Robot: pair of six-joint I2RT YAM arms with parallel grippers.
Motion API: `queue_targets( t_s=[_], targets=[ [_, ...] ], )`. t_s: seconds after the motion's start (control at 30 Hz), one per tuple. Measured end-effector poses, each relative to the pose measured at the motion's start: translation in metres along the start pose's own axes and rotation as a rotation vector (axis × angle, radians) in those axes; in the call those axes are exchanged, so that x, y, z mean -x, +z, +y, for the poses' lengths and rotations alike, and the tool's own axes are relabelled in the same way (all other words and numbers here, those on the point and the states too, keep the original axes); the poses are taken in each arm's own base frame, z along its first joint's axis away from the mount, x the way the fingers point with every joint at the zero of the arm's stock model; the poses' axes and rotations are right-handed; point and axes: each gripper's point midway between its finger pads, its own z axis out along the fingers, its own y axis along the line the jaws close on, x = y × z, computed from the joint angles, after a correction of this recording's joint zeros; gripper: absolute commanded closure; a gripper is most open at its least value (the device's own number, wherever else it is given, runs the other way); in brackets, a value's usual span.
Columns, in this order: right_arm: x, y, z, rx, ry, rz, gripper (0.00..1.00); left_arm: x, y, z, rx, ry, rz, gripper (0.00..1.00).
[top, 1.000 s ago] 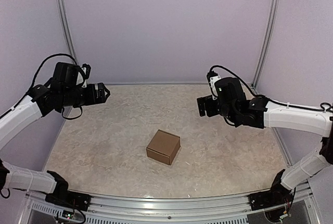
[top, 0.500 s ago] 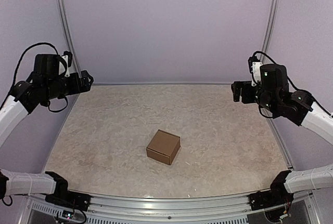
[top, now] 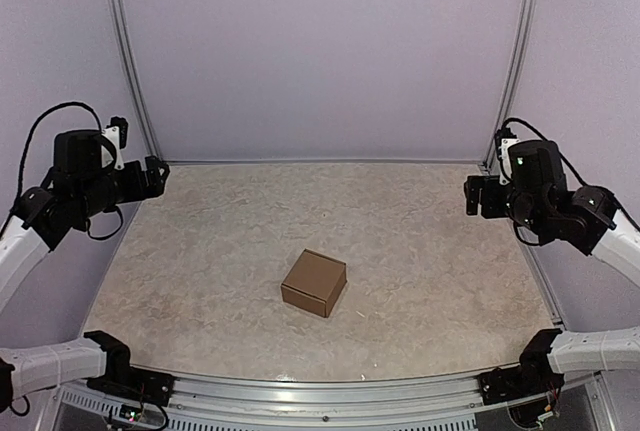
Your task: Fold the paper box
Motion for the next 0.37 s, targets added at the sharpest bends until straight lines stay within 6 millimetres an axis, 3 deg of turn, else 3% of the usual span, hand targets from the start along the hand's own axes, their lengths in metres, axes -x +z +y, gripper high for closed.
queue_targets(
  t_s=[0.37],
  targets=[
    [0.001, -0.017, -0.014, -0.008, -0.02, -0.024, 0.0, 0.001, -0.003, 0.001, -0.01, 0.002, -0.022, 0.01]
  ],
)
